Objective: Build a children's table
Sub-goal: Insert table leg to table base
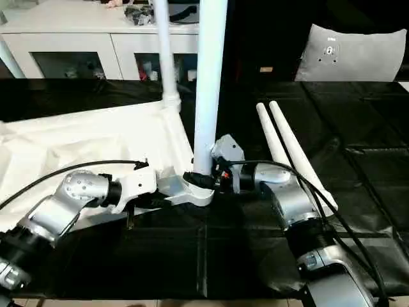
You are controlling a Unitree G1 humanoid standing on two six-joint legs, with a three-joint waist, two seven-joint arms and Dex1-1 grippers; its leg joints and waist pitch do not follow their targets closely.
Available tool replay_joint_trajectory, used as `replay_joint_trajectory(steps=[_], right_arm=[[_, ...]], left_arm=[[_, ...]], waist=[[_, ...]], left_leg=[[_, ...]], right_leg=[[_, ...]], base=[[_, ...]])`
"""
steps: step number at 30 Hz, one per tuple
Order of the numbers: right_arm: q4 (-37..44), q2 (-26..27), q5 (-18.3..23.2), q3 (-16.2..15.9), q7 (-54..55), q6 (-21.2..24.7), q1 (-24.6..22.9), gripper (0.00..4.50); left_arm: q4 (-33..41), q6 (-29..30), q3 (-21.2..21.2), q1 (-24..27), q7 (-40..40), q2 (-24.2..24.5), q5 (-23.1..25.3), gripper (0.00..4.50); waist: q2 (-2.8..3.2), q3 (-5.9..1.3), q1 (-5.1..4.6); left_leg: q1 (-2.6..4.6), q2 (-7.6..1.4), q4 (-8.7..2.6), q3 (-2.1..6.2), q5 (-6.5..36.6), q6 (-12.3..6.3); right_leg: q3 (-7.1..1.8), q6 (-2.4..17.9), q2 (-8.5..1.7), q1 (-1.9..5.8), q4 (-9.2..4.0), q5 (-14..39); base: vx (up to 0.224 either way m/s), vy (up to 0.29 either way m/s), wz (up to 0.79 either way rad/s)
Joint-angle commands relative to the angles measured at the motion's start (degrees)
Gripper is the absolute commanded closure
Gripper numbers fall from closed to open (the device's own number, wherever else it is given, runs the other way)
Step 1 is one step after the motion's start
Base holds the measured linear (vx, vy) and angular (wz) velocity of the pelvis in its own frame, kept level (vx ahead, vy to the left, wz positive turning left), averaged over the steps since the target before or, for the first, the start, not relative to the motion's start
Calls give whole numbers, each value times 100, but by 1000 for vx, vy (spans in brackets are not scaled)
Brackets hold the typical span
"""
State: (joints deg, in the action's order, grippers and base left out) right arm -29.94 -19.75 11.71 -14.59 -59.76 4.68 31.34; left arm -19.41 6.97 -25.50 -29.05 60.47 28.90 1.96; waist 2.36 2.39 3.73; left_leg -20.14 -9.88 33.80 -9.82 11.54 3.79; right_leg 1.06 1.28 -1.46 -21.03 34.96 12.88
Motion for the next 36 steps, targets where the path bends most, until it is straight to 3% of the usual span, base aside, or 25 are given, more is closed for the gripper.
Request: replay_joint_trajectory(steps=[1,9,15,18,20,24,26,27,29,30,32,36], right_arm=[[-894,-315,-470,-325,10,603,-463,261],[-521,-108,-493,-322,263,699,-773,261],[-443,53,-477,-287,510,873,-867,261],[-364,95,-547,-297,742,966,-913,261],[-188,161,-546,-253,986,1143,-1008,261],[48,309,-515,-107,1453,1435,-1141,261],[64,380,-520,-60,1624,1492,-1164,261],[80,429,-502,-29,1708,1510,-1183,261],[98,450,-498,-26,1731,1491,-1199,261],[146,476,-498,-38,1756,1489,-1234,261],[278,501,-524,-85,1813,1489,-1315,261],[442,536,-505,-82,1861,1572,-1403,261]], left_arm=[[136,-281,20,-180,330,194,89,450],[-451,-476,107,-526,465,57,-20,450],[-191,-165,208,-284,536,74,-224,450],[166,174,299,-47,325,112,-254,450],[845,656,374,326,48,172,-245,450],[2385,1830,621,1062,-518,89,-349,450],[2983,2240,611,1305,-721,-12,-293,450],[3275,2453,552,1408,-822,-110,-231,450],[3379,2551,496,1426,-870,-176,-197,450],[3451,2654,439,1426,-929,-228,-197,450],[3516,2810,398,1412,-1001,-258,-196,450],[3554,2958,418,1386,-1068,-204,-152,450]], waist=[[101,-262,-1],[102,-181,-8],[76,-149,-33],[84,-137,-56],[74,-132,-66],[48,-106,-123],[18,-115,-148],[50,-104,-157],[33,-85,-159],[-33,-87,-156],[22,-67,-124],[12,-76,-123]], left_leg=[[24,-339,-416,147,1207,-141],[49,-347,-477,157,1556,-42],[44,-360,-516,165,1630,-32],[45,-377,-540,174,1673,-11],[26,-399,-571,190,1628,5],[20,-368,-577,180,1659,-71],[1,-374,-586,180,1526,-106],[-8,-373,-588,183,1524,-110],[14,-354,-581,172,1643,-122],[18,-349,-577,163,1669,-134],[44,-351,-592,188,1893,-71],[27,-353,-612,205,1886,-43]], right_leg=[[-243,1416,-587,180,-390,279],[-268,1313,-600,148,-451,823],[-284,1285,-623,134,-477,1116],[-286,1263,-624,120,-481,1178],[-291,1266,-635,133,-453,1100],[-304,1135,-624,102,-540,1640],[-293,1158,-608,118,-540,1453],[-292,1175,-610,111,-537,1446],[-297,1112,-594,83,-581,1738],[-301,1072,-593,82,-603,1876],[-312,921,-604,34,-633,2372],[-316,794,-597,33,-642,2362]], base=[[0,0,0],[0,0,0],[0,0,0],[0,0,0],[0,0,0],[0,0,0],[0,0,0],[0,0,0],[0,0,0],[0,0,0],[0,0,0],[0,0,0]])
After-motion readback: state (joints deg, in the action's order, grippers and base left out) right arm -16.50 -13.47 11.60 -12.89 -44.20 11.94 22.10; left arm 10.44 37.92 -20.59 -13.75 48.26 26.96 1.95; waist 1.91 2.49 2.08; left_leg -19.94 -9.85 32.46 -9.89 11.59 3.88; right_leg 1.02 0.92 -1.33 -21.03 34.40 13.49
